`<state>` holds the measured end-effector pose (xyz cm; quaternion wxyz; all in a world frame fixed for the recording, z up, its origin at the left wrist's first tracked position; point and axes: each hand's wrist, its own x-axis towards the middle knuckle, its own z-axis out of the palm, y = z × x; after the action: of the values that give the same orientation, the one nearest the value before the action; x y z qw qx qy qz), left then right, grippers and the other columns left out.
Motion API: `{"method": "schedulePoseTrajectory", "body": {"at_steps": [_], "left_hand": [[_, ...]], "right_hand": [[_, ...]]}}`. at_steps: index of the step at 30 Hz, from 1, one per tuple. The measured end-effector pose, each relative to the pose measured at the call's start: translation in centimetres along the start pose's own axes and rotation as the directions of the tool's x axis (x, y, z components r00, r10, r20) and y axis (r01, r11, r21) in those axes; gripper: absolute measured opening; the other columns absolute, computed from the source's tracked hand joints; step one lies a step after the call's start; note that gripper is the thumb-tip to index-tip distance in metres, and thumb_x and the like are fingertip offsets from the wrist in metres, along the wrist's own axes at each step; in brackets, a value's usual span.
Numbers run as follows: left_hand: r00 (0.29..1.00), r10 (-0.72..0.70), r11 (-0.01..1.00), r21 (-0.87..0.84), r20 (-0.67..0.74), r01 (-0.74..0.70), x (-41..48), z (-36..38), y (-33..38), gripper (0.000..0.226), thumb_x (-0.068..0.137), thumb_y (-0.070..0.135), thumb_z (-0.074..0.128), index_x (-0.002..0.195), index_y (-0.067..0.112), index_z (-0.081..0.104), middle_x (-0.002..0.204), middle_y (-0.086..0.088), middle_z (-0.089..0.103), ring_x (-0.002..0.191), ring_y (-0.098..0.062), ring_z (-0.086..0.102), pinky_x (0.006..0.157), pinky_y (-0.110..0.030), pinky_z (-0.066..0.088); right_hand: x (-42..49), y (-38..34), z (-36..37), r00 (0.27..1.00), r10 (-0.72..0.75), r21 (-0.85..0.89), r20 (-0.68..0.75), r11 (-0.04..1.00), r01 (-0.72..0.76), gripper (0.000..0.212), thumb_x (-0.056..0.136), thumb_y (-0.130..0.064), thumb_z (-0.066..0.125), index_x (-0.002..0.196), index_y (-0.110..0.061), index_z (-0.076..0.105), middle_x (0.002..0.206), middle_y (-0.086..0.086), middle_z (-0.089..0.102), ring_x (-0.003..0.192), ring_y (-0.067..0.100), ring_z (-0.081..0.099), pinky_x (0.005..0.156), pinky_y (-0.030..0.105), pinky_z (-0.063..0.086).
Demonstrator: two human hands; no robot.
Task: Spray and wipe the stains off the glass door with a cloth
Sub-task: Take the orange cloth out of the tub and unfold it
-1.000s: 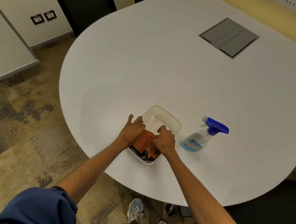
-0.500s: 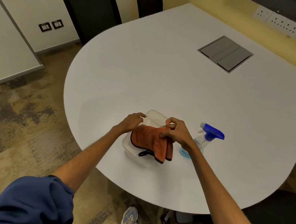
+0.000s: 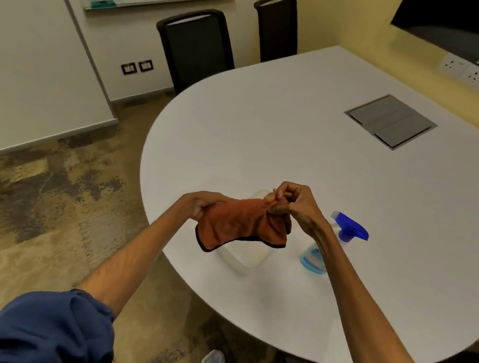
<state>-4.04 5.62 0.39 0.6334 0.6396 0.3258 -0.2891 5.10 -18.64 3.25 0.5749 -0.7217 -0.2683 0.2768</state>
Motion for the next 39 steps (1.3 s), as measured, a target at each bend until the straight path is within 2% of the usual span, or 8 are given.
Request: {"method": "schedulePoseTrajectory", "body": {"at_steps": [6,9,17,22,26,29,33,39], "left_hand": [[0.996,0.081,0.997,-0.003,0.037,-0.081,-4.5,-1.8,-0.9,0.024,0.089,0.030,0.071,0.109,0.017,0.069,0.110,-0.006,0.074,0.107,-0.021,0.068,0.093,-0.036,0.056],[0.974,0.225,0.974,0.008,-0.032,-0.225,-6.8,-2.3,-1.2,0.038,0.081,0.031,0.079,0.114,0.015,0.068,0.111,-0.005,0.075,0.105,-0.020,0.071,0.087,-0.033,0.058],[0.743,0.599,0.790,0.370,-0.298,-0.489,-12.6,-2.0,-2.3,0.012,0.072,0.033,0.086,0.082,0.029,0.080,0.081,0.005,0.078,0.075,-0.010,0.073,0.063,-0.017,0.055],[0.630,0.688,0.710,0.512,-0.361,-0.483,-16.6,-2.3,-2.7,0.027,0.070,0.026,0.088,0.094,0.017,0.080,0.089,-0.001,0.078,0.087,-0.020,0.072,0.079,-0.031,0.058],[0.553,0.719,0.682,0.579,-0.420,-0.447,-19.8,-3.4,-4.4,0.024,0.067,0.016,0.089,0.089,0.013,0.080,0.085,-0.007,0.077,0.077,-0.016,0.069,0.077,-0.033,0.057],[0.560,0.700,0.688,0.629,-0.443,-0.362,-22.0,-4.2,-6.4,0.020,0.066,0.015,0.088,0.083,0.015,0.079,0.080,-0.006,0.075,0.071,-0.009,0.064,0.072,-0.035,0.054],[0.555,0.669,0.714,0.634,-0.494,-0.297,-25.3,-4.6,-9.7,0.023,0.063,0.010,0.088,0.082,0.015,0.075,0.072,0.010,0.069,0.061,0.006,0.058,0.066,-0.022,0.048],[0.502,0.620,0.775,0.569,-0.603,-0.274,-31.7,-5.0,-15.8,0.023,0.063,0.003,0.085,0.083,0.013,0.077,0.072,0.009,0.072,0.063,0.004,0.063,0.063,-0.013,0.049]], "right_hand": [[-0.2,-1.0,1.7,0.996,-0.013,0.025,0.084,1.000,0.011,0.041,0.068,0.026,0.062,0.089,-0.009,0.065,0.081,0.003,0.076,0.086,0.017,0.073,0.072,0.026,0.057],[-0.4,-1.4,3.1,0.991,-0.023,-0.025,0.130,0.999,0.026,0.044,0.063,0.015,0.060,0.099,-0.009,0.065,0.093,0.005,0.076,0.095,0.014,0.071,0.074,0.029,0.058],[0.6,-4.7,8.2,0.953,-0.169,-0.423,0.251,0.866,0.265,0.084,0.068,-0.029,0.090,0.140,-0.024,0.047,0.143,0.002,0.044,0.129,0.017,0.039,0.104,0.032,0.036],[2.1,-7.6,10.7,0.898,-0.232,-0.587,0.375,0.690,0.423,0.054,0.074,-0.040,0.084,0.119,-0.017,0.065,0.121,0.005,0.063,0.113,0.024,0.054,0.098,0.036,0.045],[1.8,-9.7,12.2,0.857,-0.255,-0.511,0.447,0.714,0.479,0.036,0.075,-0.037,0.084,0.101,-0.022,0.064,0.100,0.000,0.065,0.092,0.020,0.061,0.074,0.021,0.045],[1.5,-11.5,14.3,0.804,-0.214,-0.489,0.555,0.698,0.523,0.040,0.072,-0.032,0.087,0.103,-0.018,0.066,0.101,0.004,0.068,0.089,0.023,0.065,0.074,0.025,0.053],[0.7,-13.7,18.3,0.733,-0.122,-0.505,0.669,0.650,0.568,0.051,0.070,-0.036,0.087,0.112,-0.017,0.066,0.105,0.003,0.068,0.089,0.021,0.066,0.079,0.032,0.057],[-1.4,-16.6,24.6,0.616,-0.067,-0.446,0.785,0.629,0.636,0.015,0.072,-0.020,0.080,0.085,-0.022,0.073,0.078,-0.007,0.071,0.071,0.009,0.066,0.060,0.017,0.052]]}}
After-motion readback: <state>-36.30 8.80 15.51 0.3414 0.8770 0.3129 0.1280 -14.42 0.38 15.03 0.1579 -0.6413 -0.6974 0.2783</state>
